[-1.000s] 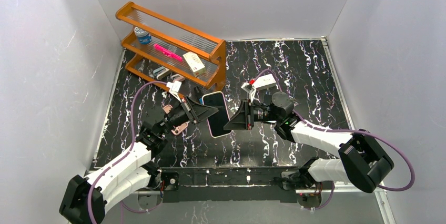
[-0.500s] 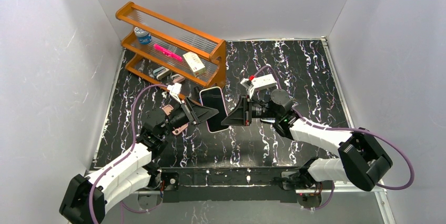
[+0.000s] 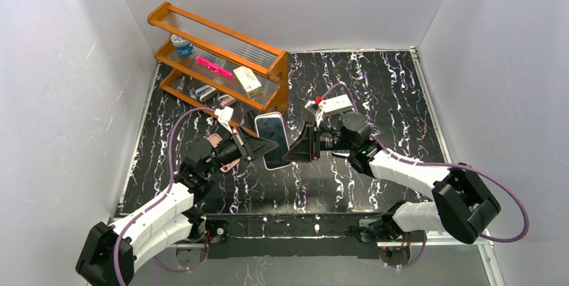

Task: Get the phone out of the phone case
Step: Remove the phone case from the phone.

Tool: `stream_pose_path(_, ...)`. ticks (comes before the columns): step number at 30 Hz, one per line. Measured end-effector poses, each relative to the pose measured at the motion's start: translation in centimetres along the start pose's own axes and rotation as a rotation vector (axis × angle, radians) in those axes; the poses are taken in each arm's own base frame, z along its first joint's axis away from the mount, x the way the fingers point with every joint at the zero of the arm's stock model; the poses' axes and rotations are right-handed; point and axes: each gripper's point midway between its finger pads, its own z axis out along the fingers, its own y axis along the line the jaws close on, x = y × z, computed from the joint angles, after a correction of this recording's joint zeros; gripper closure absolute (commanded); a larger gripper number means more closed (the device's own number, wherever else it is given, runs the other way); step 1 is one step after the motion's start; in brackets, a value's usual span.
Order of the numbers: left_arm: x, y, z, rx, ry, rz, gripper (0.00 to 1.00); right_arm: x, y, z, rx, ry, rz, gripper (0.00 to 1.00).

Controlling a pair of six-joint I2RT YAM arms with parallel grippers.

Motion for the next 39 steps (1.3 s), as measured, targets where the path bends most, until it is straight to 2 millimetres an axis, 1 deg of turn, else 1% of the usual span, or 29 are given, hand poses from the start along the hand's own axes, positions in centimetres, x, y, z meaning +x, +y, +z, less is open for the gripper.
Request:
stream_pose_path(2, 0.2, 0.3, 0.0, -0.012, 0.005, -0.010, 1.00, 0.1, 0.1, -0.3, 0.004, 0.009, -0.049, 0.53)
stream_pose_path(6, 0.2, 0.3, -0.1, -0.013, 0.010, -0.015, 1.00, 0.5, 0.7, -1.3, -0.007, 0.035, -0.150, 0.52)
stream_pose_path(10, 0.5, 0.2, -0.1, -0.006, 0.025, -0.015, 1.00, 1.0, 1.0, -1.7, -0.029, 0.072, -0.194, 0.53)
stream_pose_path(18, 0.9, -0.2, -0.2, 0.011, 0.046, -0.020, 1.00, 1.4, 1.3, -1.8, -0.059, 0.105, -0.220, 0.62)
stream_pose_path(21, 0.9, -0.4, -0.2, 0.018, 0.048, -0.024, 1.00, 1.4, 1.3, -1.8, -0.063, 0.107, -0.230, 0.66)
stream_pose_path(25, 0.8, -0.5, -0.2, 0.021, 0.047, -0.028, 1.00, 1.5, 1.1, -1.7, -0.072, 0.119, -0.233, 0.69)
stream_pose_path(30, 0.8, -0.6, -0.2, 0.025, 0.046, -0.030, 1.00, 1.5, 1.0, -1.7, -0.090, 0.127, -0.242, 0.79)
stream_pose_path(32, 0.7, -0.7, -0.2, 0.029, 0.042, -0.028, 1.00, 1.5, 1.1, -1.7, -0.097, 0.129, -0.252, 0.86)
stream_pose_path(34, 0.7, -0.7, -0.2, 0.030, 0.042, -0.036, 1.00, 1.5, 1.2, -1.8, -0.109, 0.131, -0.279, 0.91)
stream_pose_path(39, 0.9, -0.5, 0.1, 0.029, 0.049, -0.078, 1.00, 1.6, 1.3, -2.0, -0.123, 0.134, -0.381, 0.99)
